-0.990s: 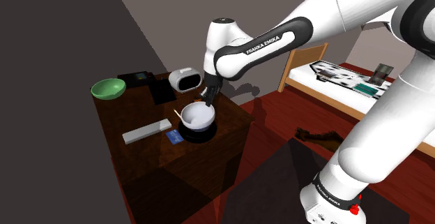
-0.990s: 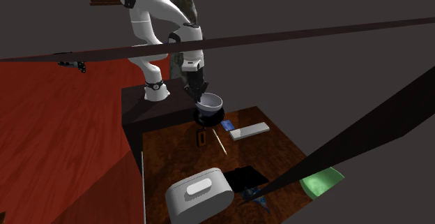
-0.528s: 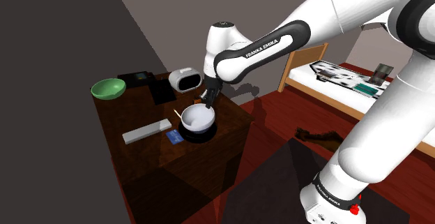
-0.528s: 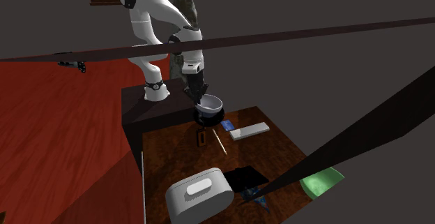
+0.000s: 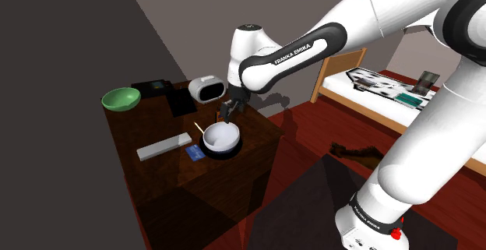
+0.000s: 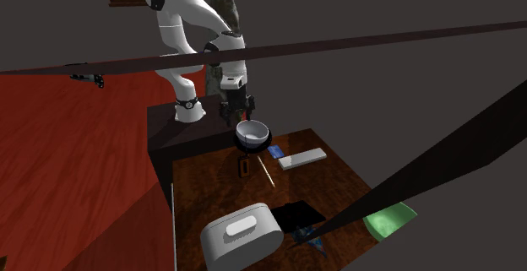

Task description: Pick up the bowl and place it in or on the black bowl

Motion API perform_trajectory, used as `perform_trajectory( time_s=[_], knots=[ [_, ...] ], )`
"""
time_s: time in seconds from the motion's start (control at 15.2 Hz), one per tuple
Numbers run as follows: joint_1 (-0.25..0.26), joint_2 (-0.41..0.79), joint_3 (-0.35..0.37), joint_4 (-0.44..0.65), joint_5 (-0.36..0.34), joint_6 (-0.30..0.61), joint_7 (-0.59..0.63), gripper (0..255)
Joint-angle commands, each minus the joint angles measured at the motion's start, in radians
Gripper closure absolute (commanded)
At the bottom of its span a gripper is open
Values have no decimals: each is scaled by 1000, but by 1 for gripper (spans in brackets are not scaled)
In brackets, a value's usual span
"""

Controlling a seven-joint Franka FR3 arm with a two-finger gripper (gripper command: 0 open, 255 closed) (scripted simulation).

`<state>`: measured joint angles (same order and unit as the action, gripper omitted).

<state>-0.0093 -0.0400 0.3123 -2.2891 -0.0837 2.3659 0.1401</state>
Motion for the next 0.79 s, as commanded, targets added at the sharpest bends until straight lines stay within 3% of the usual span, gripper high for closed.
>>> perform_trajectory(
  time_s=[0.0,0.2,0.73],
  knots=[
    [1,-24,0,10,12,-32,-9,0],
    [5,-82,-2,46,40,-124,-28,0],
    [5,-82,-2,46,40,-124,-28,0]
  ],
)
